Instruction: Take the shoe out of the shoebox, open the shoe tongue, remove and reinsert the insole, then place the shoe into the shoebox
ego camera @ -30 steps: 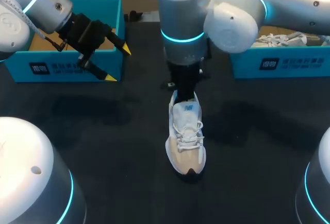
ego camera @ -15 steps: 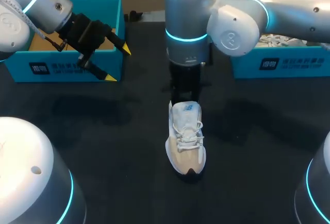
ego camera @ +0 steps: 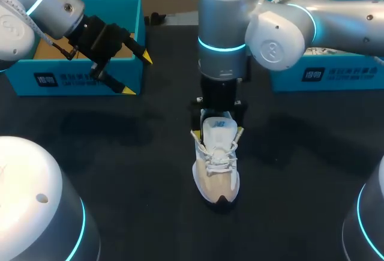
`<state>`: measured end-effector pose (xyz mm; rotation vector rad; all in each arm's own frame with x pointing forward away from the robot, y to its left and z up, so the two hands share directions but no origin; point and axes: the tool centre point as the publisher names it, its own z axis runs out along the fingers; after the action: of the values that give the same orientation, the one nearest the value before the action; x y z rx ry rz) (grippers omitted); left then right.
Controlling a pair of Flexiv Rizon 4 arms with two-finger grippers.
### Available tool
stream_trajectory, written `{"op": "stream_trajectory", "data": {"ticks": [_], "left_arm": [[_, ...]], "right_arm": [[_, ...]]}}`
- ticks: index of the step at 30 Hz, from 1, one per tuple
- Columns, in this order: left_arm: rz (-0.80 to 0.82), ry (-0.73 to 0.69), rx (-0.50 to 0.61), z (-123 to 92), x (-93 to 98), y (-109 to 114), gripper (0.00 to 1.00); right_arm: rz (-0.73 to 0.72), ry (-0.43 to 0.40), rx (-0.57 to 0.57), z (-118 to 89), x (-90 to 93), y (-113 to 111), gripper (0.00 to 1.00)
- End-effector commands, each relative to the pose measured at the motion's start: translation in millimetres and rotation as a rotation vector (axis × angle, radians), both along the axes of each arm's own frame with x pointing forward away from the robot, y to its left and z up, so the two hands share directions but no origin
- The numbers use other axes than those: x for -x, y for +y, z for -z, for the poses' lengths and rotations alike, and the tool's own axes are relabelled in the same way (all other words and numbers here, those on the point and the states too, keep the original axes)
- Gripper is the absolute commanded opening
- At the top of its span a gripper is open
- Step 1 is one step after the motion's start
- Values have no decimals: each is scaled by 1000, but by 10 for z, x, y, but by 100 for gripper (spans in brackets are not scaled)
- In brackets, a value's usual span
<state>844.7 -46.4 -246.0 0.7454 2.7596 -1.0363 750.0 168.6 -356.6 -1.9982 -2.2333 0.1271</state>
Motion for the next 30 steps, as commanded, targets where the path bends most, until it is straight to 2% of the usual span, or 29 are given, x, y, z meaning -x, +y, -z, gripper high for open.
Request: {"op": "stream_trajectory", "data": {"ticks": [1,15,30], "left_arm": [[-1,-1,-2,0,8,-2,100],[-1,-1,-2,0,8,-2,100],[-1,-1,-2,0,8,-2,100]], "right_arm": [[4,-13,-5,-27,4,-31,100],[-7,-56,21,-218,0,-1,100],[37,-96,85,-531,148,-98,100]]}}
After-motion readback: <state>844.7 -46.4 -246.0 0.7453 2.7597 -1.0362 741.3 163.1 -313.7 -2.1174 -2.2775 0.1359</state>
